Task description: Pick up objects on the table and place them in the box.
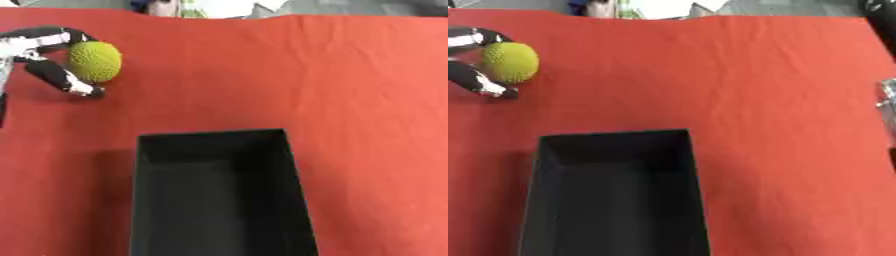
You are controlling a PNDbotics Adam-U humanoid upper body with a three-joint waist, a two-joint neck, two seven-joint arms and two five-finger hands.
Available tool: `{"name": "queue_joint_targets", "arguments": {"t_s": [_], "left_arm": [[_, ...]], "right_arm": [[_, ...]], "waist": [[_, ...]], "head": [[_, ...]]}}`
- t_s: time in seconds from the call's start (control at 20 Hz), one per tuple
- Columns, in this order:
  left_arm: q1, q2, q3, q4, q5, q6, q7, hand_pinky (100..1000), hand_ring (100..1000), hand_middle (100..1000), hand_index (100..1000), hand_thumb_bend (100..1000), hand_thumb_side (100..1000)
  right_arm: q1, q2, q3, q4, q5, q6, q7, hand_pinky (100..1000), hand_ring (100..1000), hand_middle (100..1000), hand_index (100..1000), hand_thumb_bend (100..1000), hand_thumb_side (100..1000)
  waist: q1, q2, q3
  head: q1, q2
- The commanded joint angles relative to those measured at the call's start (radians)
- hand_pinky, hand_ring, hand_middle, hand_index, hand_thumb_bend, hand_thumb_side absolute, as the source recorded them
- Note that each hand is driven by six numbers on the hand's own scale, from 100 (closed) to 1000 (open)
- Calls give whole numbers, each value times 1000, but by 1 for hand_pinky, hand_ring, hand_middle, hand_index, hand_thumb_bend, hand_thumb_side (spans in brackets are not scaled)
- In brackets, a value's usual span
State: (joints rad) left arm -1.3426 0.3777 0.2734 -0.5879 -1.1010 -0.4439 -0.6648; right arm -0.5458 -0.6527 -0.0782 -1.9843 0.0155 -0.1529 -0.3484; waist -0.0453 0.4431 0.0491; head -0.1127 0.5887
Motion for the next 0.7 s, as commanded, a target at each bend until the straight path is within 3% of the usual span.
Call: {"name": "queue_joint_targets", "arguments": {"t_s": [0.05,0.15,0.2,0.3,0.6,0.7], "left_arm": [[-11,25,10,-24,-26,-188,-179,891,805,747,864,565,100],[-11,22,12,-32,-32,-167,-134,852,773,724,843,518,100],[-10,20,12,-33,-33,-157,-110,810,736,695,813,393,110],[-10,18,13,-34,-25,-136,-60,756,680,643,758,251,124],[-14,15,-3,-25,8,-109,25,722,627,597,688,132,168],[-15,14,-9,-20,9,-103,29,710,611,582,668,144,169]], "right_arm": [[-10,-14,-3,-16,-6,4,-1,726,823,607,761,100,483],[-8,-13,-3,-16,-6,4,-1,726,823,606,761,100,485],[-7,-13,-3,-16,-7,5,-1,726,823,605,762,100,488],[-3,-12,-3,-16,-8,7,-1,726,823,604,762,100,492],[6,-11,-4,-16,-9,11,0,727,824,603,761,100,490],[10,-10,-3,-16,-8,14,0,727,824,602,761,100,492]], "waist": [[-1,-23,-1],[-2,-24,-1],[-2,-24,-2],[-1,-25,-2],[1,-30,-2],[0,-32,-3]], "head": [[3,-1],[3,-1],[3,-1],[3,2],[3,11],[3,13]]}}
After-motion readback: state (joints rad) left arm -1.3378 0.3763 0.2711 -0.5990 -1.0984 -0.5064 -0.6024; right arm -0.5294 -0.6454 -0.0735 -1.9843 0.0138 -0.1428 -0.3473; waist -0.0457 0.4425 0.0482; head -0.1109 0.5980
